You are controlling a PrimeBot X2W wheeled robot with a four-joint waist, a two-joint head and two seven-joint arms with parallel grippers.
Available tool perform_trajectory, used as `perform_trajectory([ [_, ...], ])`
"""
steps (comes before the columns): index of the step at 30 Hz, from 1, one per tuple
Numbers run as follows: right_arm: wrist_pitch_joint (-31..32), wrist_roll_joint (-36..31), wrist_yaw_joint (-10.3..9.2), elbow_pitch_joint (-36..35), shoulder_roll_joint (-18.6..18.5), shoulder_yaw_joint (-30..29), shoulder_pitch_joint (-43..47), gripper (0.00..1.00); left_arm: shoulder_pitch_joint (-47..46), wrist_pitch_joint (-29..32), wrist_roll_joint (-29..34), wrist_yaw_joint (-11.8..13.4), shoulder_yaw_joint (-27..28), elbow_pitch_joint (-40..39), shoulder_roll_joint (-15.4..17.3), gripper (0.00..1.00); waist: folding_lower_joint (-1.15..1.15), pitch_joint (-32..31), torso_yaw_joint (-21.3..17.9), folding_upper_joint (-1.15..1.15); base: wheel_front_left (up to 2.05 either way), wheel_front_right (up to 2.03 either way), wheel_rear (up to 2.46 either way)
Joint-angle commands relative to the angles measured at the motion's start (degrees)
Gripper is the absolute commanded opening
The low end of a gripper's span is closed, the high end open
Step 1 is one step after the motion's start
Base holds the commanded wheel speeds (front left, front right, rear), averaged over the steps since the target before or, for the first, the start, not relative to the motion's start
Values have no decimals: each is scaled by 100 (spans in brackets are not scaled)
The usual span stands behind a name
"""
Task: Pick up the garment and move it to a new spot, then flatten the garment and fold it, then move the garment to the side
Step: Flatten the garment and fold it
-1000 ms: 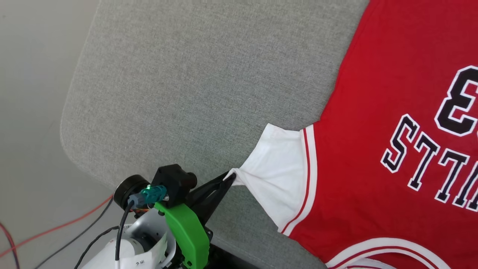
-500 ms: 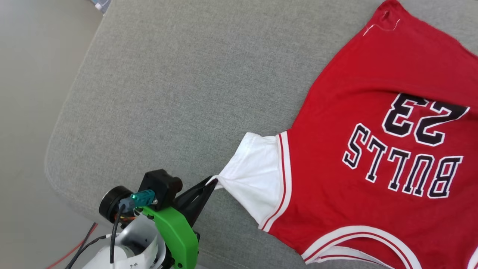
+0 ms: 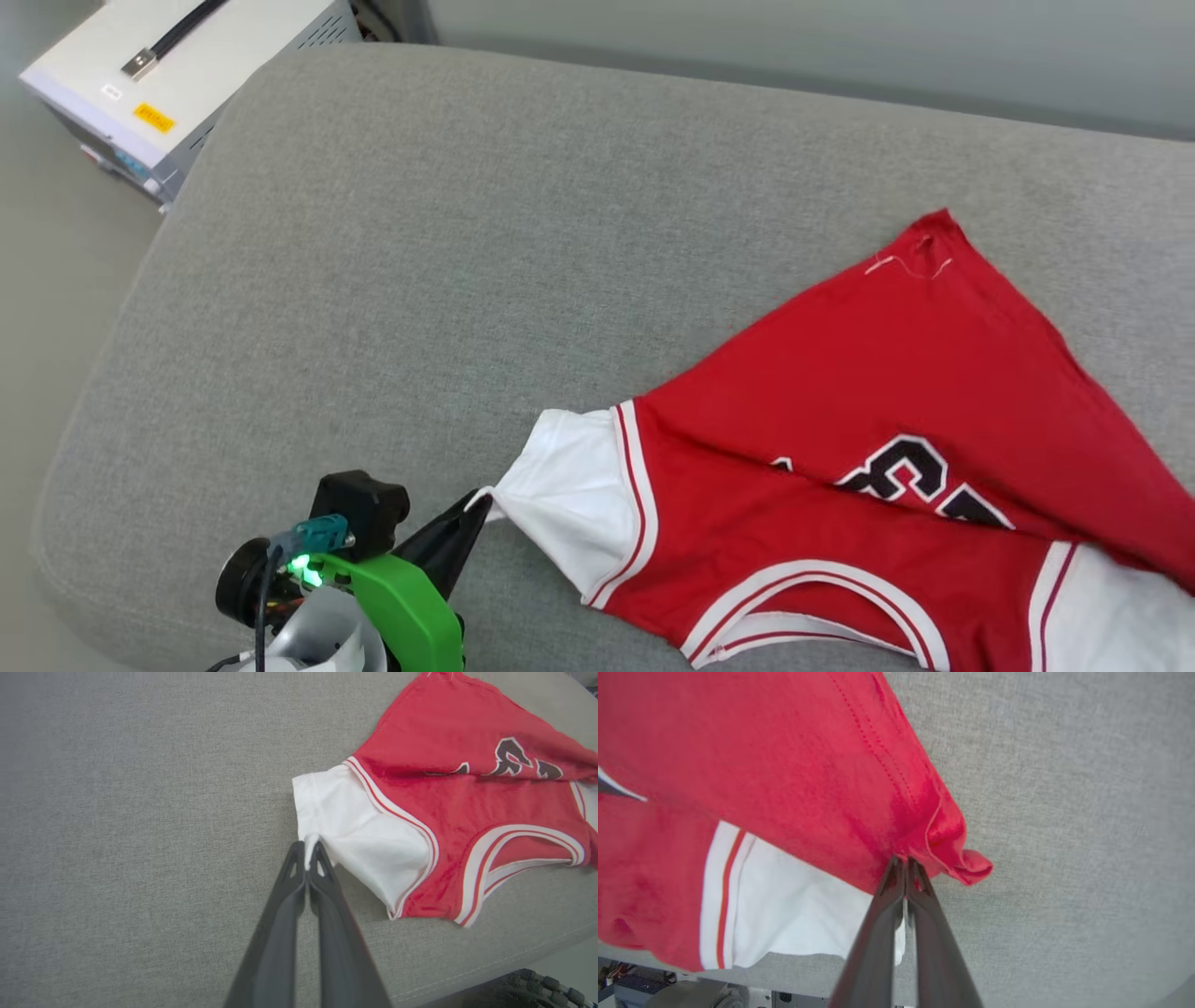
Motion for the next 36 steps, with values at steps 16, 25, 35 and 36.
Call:
perform_trajectory([
  [16,-419,45,-4,-222,785,-117,1431,58,128,-432,-129,71,-29,494,-392,0,0,-777,-442,40,0,0,0],
  [25,-443,457,-4,-701,546,11,881,100,-24,-474,-89,-4,-61,460,-395,0,0,-508,-248,40,0,0,0],
  [35,141,502,-4,-1031,272,383,-715,100,-370,-535,7,-102,-71,173,-438,0,0,162,270,40,0,0,0],
  [36,182,444,-4,-964,221,462,-887,100,-420,-548,24,-111,-77,147,-459,0,0,238,333,40,0,0,0],
])
